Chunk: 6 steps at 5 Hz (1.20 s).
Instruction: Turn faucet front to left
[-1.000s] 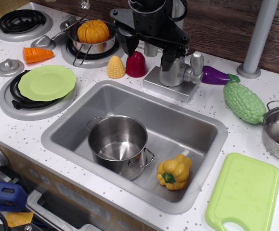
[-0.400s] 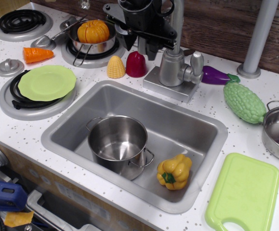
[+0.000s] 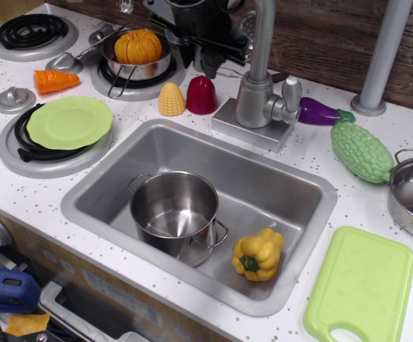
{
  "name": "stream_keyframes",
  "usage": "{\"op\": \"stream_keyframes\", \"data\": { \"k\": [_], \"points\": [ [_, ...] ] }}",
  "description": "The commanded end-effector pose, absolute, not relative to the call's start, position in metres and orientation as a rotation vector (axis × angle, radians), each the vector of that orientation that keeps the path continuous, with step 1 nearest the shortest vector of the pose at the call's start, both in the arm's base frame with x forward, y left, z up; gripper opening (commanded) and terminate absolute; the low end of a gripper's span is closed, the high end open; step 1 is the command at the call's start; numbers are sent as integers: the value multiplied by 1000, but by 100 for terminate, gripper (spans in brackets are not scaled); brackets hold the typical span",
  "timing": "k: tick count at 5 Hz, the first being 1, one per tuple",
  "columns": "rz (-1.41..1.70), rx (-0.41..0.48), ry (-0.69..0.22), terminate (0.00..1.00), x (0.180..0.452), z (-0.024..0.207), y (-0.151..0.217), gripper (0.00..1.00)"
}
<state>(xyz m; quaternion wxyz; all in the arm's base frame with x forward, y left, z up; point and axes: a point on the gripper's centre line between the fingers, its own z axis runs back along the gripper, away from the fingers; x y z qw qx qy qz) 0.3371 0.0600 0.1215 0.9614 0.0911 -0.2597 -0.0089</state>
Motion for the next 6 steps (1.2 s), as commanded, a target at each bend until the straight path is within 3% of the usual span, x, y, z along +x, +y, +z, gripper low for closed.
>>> {"op": "stream_keyframes", "data": {
  "k": [1, 6],
  "points": [
    [-104, 226, -586, 0, 356, 136, 103, 0],
    [-164, 215, -671, 0, 403, 119, 143, 0]
  ]
}}
